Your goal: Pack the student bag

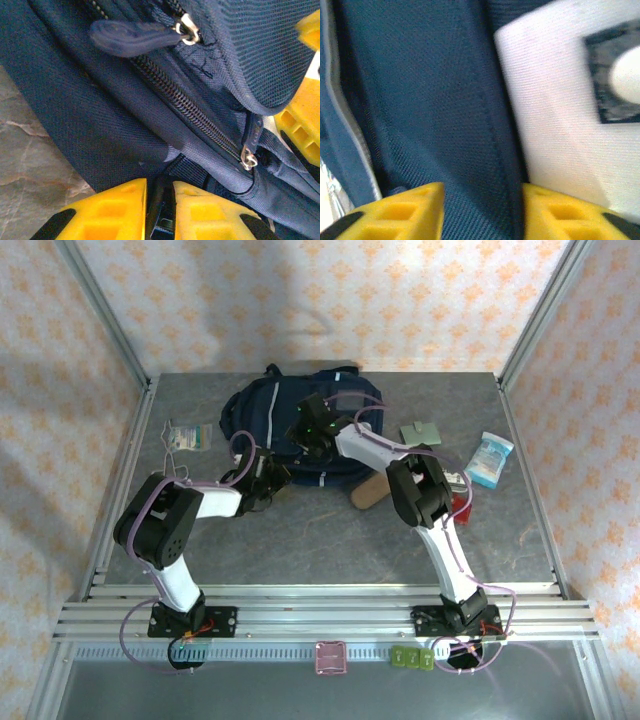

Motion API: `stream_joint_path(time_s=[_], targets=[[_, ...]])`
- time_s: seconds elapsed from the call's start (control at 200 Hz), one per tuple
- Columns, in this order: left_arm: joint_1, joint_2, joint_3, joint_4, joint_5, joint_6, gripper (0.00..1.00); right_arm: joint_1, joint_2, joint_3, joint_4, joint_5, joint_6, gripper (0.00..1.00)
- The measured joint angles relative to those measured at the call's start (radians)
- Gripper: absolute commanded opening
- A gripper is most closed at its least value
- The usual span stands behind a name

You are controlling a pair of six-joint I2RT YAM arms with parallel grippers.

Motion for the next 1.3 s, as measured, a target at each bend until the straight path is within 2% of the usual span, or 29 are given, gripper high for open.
stream_joint_path(time_s=[0.055,0.28,0.541,0.716,0.856,1.036,1.196,1.301], targets=[[0.0,0.002,0.003,0.0,-0.003,0.0,0.19,0.0,0.009,0.003,-0.007,0.009,-0.005,0.0],[0.0,0.001,0.008,-0.005,-0.012,0.008,0.2,-0.007,0.012,-0.009,0.029,-0.006,-0.02,0.0],[-0.011,-0.098,0.019,-0.098,-0.029,0.054,0.23,-0.028,-0.078,-0.162,0.233,-0.105,-0.024,0.0],[-0.013,-0.108,0.057,-0.129,-0.053,0.085,0.26,-0.031,-0.149,-0.227,0.336,-0.136,-0.013,0.0],[-0.013,-0.108,0.062,-0.151,-0.076,0.097,0.32,-0.033,-0.199,-0.312,0.403,-0.146,0.007,0.0],[-0.013,-0.119,0.062,-0.169,-0.113,0.129,0.53,-0.033,-0.22,-0.332,0.422,-0.154,0.015,0.0],[-0.013,-0.158,0.081,-0.174,-0.12,0.182,0.55,-0.033,-0.221,-0.332,0.43,-0.161,0.023,0.0],[-0.009,-0.175,0.093,-0.14,-0.085,0.222,0.57,-0.033,-0.221,-0.332,0.437,-0.162,0.023,0.0]])
